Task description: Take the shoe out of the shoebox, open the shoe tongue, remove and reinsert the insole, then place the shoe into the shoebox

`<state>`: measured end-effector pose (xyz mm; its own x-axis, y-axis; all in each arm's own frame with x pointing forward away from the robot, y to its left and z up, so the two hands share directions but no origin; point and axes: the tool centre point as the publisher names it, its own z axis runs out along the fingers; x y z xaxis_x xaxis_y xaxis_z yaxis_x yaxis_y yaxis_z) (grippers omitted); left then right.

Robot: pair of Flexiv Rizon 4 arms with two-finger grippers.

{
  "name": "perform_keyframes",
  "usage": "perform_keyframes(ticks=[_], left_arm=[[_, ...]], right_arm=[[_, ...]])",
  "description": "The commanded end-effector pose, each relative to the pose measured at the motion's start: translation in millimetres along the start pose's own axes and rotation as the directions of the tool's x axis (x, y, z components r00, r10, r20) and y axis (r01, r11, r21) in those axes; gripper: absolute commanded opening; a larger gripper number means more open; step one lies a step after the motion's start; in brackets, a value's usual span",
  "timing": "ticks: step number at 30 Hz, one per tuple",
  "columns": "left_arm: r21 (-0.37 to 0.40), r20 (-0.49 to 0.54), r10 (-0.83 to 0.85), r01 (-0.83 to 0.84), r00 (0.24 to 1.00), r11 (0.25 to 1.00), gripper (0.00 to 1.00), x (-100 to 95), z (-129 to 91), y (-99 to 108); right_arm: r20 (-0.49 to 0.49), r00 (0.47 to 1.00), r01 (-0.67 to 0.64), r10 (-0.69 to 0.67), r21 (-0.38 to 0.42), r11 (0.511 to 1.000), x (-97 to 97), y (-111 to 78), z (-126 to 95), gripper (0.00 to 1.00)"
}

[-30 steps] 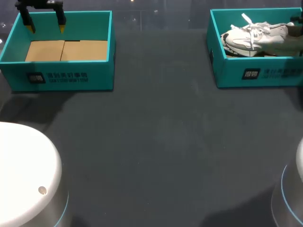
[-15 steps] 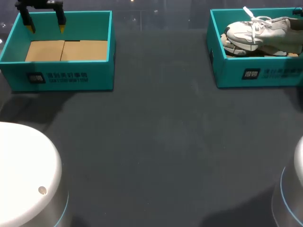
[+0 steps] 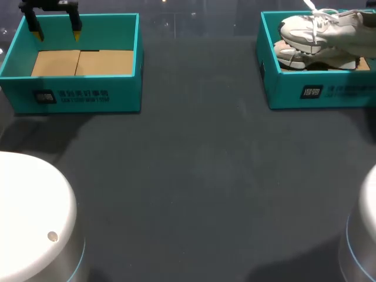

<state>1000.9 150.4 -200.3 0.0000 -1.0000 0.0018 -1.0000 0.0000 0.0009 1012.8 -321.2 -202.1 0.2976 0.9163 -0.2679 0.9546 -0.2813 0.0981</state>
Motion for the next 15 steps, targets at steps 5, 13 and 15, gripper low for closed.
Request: perform_keyframes(ticks=[5, 13, 15], left_arm=[[0.000, 0.001, 0.000, 0.000, 1.000, 1.000, 1.00, 0.2, -0.3, 0.2], [0.000, 0.001, 0.000, 0.000, 1.000, 1.000, 1.00, 0.2, -0.3, 0.2], [0.000, 0.001, 0.000, 0.000, 1.000, 1.000, 1.00, 0.2, -0.3, 0.2]], right_arm=[[0.019, 1.000, -0.019, 0.019, -0.028, 0.999, -0.5, -31.6, -51.1, 0.00], [0.044, 0.999, -0.012, 0.015, -0.068, 0.998, 22.4, -63.3, -85.0, 0.00], [0.054, 0.998, -0.009, 0.013, -0.076, 0.997, 29.6, -73.1, -90.3, 0.00]])
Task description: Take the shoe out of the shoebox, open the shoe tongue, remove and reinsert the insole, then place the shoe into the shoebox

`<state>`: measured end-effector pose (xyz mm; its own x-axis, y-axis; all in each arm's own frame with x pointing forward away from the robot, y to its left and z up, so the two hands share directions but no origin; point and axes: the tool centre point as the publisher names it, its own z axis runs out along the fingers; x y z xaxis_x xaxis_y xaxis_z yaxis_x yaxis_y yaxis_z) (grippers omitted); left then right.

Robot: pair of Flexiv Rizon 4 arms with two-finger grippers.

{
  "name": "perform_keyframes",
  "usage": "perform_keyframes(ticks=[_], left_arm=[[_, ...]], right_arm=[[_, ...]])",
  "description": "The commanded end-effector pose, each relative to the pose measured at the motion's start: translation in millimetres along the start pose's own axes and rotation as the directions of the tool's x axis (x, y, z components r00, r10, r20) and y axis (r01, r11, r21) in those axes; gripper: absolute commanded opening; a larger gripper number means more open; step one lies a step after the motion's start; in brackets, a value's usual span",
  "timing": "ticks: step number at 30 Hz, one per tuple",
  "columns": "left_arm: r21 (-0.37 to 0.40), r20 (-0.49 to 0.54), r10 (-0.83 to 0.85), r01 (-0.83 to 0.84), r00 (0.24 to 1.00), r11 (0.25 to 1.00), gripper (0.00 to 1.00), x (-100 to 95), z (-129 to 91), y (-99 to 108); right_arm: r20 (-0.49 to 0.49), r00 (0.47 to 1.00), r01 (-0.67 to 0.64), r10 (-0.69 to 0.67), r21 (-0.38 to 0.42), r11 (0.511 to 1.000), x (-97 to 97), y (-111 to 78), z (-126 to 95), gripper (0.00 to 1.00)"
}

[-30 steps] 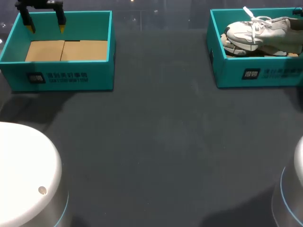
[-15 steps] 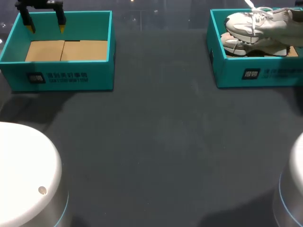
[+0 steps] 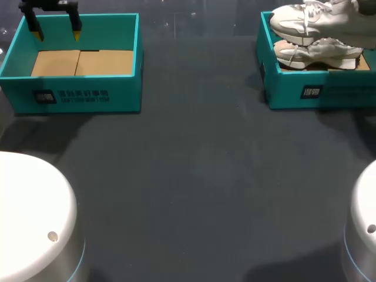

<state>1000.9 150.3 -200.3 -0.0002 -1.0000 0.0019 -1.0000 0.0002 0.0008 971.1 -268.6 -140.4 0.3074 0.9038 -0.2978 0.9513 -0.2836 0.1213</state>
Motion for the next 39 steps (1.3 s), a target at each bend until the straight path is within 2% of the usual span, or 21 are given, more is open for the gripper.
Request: perform_keyframes(ticks=[1, 11, 25, 35, 37, 39], left_arm=[[0.000, 0.001, 0.000, 0.000, 1.000, 1.000, 1.00, 0.1, -0.3, 0.2], [0.000, 0.001, 0.000, 0.000, 1.000, 1.000, 1.00, 0.1, -0.3, 0.2], [0.000, 0.001, 0.000, 0.000, 1.000, 1.000, 1.00, 0.1, -0.3, 0.2], [0.000, 0.001, 0.000, 0.000, 1.000, 1.000, 1.00, 0.1, -0.3, 0.2], [0.000, 0.001, 0.000, 0.000, 1.000, 1.000, 1.00, 0.1, -0.3, 0.2], [0.000, 0.001, 0.000, 0.000, 1.000, 1.000, 1.00, 0.1, -0.3, 0.2]], right_arm=[[0.021, 1.000, 0.000, 0.002, -0.057, 0.998, 12.7, -28.9, -19.0, 0.00], [0.044, 0.999, 0.008, -0.005, -0.059, 0.998, 63.8, -89.0, -46.1, 0.00], [0.057, 0.998, 0.007, -0.004, -0.062, 0.998, 146.5, -185.2, -74.0, 0.00], [0.049, 0.999, -0.016, 0.018, -0.053, 0.998, 184.9, -238.8, -80.0, 0.00], [0.046, 0.999, -0.011, 0.012, -0.036, 0.999, 190.4, -246.7, -82.4, 0.00], [0.046, 0.999, -0.011, 0.012, -0.036, 0.999, 190.4, -246.7, -82.4, 0.00]])
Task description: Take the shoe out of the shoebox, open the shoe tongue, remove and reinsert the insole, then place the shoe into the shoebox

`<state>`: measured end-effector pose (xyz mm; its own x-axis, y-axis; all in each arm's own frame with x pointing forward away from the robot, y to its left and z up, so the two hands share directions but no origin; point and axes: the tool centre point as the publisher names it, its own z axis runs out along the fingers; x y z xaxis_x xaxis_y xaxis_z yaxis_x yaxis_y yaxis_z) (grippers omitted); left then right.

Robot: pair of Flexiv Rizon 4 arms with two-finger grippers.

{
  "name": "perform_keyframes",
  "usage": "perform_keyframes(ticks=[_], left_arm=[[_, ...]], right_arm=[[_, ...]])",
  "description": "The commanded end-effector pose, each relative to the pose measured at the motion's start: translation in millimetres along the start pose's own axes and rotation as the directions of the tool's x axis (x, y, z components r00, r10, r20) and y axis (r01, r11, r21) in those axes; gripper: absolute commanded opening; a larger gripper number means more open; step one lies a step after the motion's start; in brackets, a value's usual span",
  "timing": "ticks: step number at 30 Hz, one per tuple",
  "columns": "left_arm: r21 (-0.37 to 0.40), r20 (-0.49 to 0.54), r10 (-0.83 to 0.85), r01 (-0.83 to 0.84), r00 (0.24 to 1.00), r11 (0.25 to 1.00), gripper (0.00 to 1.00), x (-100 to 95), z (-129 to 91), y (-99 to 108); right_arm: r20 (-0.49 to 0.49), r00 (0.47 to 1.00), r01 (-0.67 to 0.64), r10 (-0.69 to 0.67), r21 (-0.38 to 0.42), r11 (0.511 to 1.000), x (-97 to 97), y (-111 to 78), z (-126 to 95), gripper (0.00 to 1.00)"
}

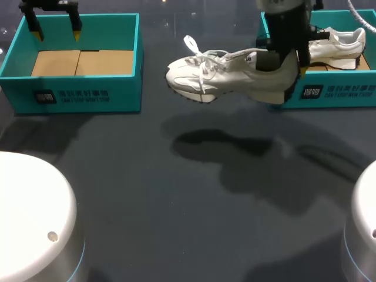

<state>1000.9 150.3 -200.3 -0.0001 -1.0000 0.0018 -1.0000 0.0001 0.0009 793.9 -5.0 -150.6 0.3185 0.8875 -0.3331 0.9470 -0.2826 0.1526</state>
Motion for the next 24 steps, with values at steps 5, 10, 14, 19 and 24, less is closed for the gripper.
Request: perform_keyframes(ticks=[5, 10, 14, 19, 24], left_arm=[[0.000, 0.001, 0.000, 0.000, 1.000, 1.000, 1.00, 0.1, -0.3, 0.2], [0.000, 0.001, 0.000, 0.000, 1.000, 1.000, 1.00, 0.1, -0.3, 0.2], [0.000, 0.001, 0.000, 0.000, 1.000, 1.000, 1.00, 0.1, -0.3, 0.2], [0.000, 0.001, 0.000, 0.000, 1.000, 1.000, 1.00, 0.1, -0.3, 0.2], [0.000, 0.001, 0.000, 0.000, 1.000, 1.000, 1.00, 0.1, -0.3, 0.2]], right_arm=[[0.008, 1.000, -0.001, 0.001, -0.006, 1.000, 3.4, -2.1, -3.2, 0.00], [0.008, 1.000, -0.001, 0.001, -0.006, 1.000, 3.4, -2.1, -3.2, 0.00], [0.003, 1.000, 0.003, -0.003, -0.013, 1.000, 7.8, -11.0, -4.6, 0.00], [0.041, 0.999, 0.016, -0.015, -0.027, 1.000, 19.6, -47.0, -0.8, 0.00], [0.059, 0.998, 0.021, -0.019, -0.039, 0.999, 34.4, -83.2, 5.4, 0.00]])
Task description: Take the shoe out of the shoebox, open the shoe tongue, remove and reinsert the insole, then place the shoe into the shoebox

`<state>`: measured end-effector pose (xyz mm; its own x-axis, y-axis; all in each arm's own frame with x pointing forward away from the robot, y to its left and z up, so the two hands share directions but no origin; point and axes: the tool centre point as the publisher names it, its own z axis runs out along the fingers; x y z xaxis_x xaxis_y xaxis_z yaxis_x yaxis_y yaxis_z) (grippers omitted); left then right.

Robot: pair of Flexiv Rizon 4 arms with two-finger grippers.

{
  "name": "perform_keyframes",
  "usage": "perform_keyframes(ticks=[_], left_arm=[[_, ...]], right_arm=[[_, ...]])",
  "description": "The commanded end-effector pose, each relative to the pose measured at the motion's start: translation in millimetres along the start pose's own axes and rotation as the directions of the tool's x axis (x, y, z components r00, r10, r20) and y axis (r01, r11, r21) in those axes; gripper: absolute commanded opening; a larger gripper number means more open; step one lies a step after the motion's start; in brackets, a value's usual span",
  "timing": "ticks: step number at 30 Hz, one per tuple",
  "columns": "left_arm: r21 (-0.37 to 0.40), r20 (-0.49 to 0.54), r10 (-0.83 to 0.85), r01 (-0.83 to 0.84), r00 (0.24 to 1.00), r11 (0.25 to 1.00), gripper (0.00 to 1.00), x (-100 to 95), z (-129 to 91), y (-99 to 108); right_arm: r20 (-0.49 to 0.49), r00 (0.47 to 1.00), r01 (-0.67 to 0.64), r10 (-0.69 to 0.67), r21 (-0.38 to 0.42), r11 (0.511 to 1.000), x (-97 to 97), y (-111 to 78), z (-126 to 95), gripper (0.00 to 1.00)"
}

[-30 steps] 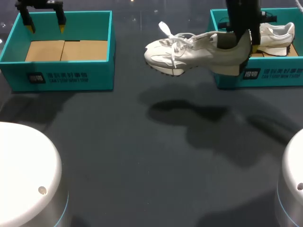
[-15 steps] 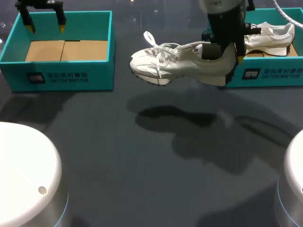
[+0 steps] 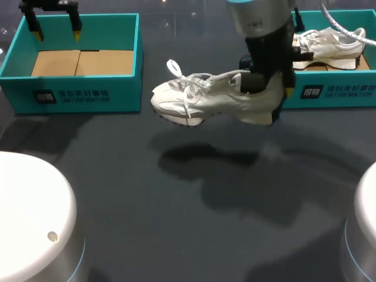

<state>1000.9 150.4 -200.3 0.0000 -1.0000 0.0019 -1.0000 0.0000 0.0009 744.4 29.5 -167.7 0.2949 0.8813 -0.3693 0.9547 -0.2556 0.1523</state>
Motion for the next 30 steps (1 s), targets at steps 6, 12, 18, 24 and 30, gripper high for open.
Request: perform_keyframes(ticks=[6, 12, 18, 24, 30], left_arm=[[0.000, 0.001, 0.000, 0.000, 1.000, 1.000, 1.00, 0.2, -0.3, 0.2], [0.000, 0.001, 0.000, 0.000, 1.000, 1.000, 1.00, 0.2, -0.3, 0.2], [0.000, 0.001, 0.000, 0.000, 1.000, 1.000, 1.00, 0.2, -0.3, 0.2], [0.000, 0.001, 0.000, 0.000, 1.000, 1.000, 1.00, 0.2, -0.3, 0.2], [0.000, 0.001, 0.000, 0.000, 1.000, 1.000, 1.00, 0.2, -0.3, 0.2]], right_arm=[[0.030, 1.000, 0.004, -0.003, -0.031, 0.999, 39.9, -50.0, 18.7, 0.00], [0.021, 1.000, 0.005, -0.004, -0.023, 1.000, 49.2, -61.5, 25.5, 0.00], [0.021, 1.000, 0.005, -0.004, -0.023, 1.000, 49.2, -61.5, 25.5, 0.00], [0.026, 1.000, 0.004, -0.004, -0.025, 1.000, 58.7, -67.5, 30.0, 0.00], [0.052, 0.999, 0.016, -0.015, -0.004, 1.000, 83.2, -82.0, 52.2, 0.00]])
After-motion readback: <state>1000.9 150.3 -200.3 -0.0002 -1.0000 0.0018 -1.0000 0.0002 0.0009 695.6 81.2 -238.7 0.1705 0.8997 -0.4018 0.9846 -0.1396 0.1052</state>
